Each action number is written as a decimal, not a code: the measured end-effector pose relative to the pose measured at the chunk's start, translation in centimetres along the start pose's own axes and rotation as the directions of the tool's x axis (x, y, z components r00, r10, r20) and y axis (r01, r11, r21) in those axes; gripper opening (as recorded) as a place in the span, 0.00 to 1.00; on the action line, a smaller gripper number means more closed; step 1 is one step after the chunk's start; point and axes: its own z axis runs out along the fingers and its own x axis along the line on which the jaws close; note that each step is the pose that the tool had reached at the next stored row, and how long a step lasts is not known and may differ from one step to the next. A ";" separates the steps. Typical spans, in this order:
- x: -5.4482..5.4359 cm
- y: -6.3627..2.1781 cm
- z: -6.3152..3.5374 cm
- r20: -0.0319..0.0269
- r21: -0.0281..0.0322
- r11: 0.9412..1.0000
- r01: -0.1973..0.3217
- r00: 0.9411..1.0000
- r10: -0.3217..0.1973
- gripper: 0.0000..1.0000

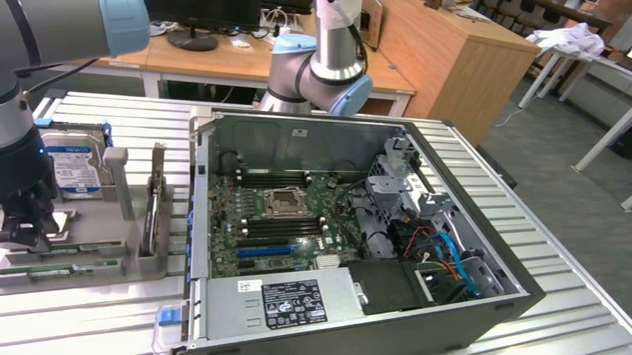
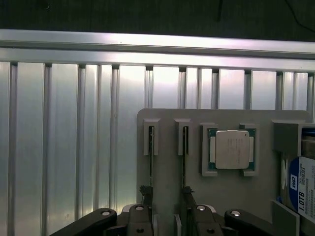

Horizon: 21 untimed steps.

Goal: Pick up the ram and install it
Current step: 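Pick up the ram and move it above insertion slot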

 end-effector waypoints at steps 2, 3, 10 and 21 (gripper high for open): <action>0.2 0.02 -0.01 0.000 0.000 1.000 0.000 1.000 0.000 0.36; 0.3 0.03 -0.01 0.000 0.000 1.000 0.000 1.000 0.000 0.36; 0.8 0.06 -0.02 0.000 0.000 1.000 0.000 1.000 0.000 0.36; 0.8 0.06 0.38 0.000 0.000 1.000 0.000 1.000 0.000 0.36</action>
